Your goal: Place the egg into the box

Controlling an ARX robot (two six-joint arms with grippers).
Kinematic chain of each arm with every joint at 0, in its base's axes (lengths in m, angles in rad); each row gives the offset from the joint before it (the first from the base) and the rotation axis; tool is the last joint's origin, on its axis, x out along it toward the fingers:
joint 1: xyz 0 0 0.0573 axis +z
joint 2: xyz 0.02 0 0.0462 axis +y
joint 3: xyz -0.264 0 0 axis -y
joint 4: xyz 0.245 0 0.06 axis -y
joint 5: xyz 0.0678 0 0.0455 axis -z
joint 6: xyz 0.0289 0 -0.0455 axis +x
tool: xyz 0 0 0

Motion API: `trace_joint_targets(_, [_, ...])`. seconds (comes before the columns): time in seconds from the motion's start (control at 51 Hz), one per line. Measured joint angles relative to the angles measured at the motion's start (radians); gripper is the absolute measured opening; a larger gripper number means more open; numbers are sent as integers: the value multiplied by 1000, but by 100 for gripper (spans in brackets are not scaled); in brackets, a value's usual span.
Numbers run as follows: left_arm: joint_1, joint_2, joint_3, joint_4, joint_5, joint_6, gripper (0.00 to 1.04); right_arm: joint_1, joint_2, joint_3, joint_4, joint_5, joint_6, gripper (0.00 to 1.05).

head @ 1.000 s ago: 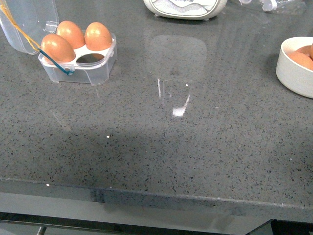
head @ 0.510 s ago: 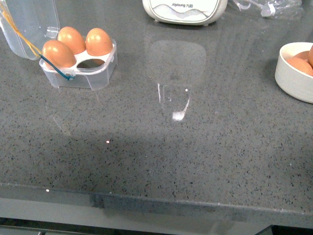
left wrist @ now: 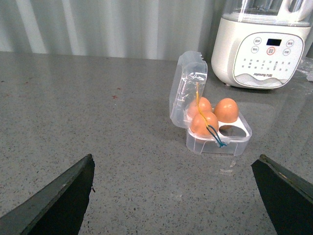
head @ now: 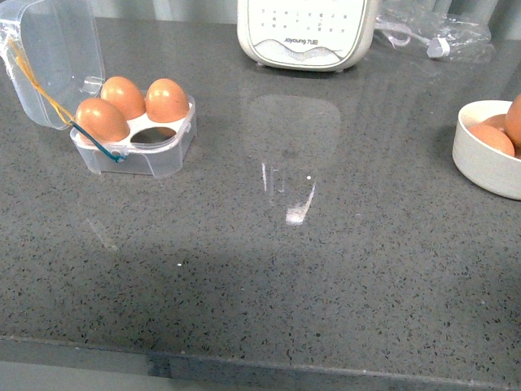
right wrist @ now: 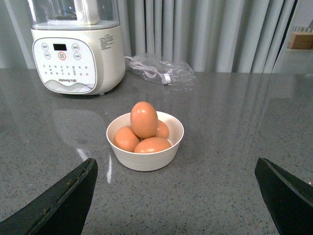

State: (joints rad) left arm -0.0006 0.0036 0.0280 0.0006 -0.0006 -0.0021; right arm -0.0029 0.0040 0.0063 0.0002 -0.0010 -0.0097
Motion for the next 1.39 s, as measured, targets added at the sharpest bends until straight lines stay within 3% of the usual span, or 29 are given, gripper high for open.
trace_joint_targets(0.137, [0,0,0,0,0,0,98,3,3,1,-6,13,7,97])
trace_joint_targets(0.196, [0,0,0,0,0,0,98,69,106,87,-196,206,95,97])
trace_joint_targets(0.294, [0,0,0,0,1,0,98,72,207,146,-226,243,145,97])
trace_joint_targets(0.431, [0,0,0,0,0,0,98,-3,330,233,-94,135,155,97])
trace_joint_targets(0.549, [0,0,0,0,0,0,98,-98,560,352,121,42,140,97])
trace_joint_targets(0.706, [0,0,0,0,0,0,98,-133,927,530,312,12,91,97])
trace_joint_targets(1.02, [0,0,0,0,0,0,98,-37,1339,769,261,-53,-36,97])
trace_joint_targets(1.118, [0,0,0,0,0,0,98,-6,1402,800,224,-129,-80,97])
trace_joint_targets(1.392, [0,0,0,0,0,0,98,-17,1455,805,217,-211,-95,97])
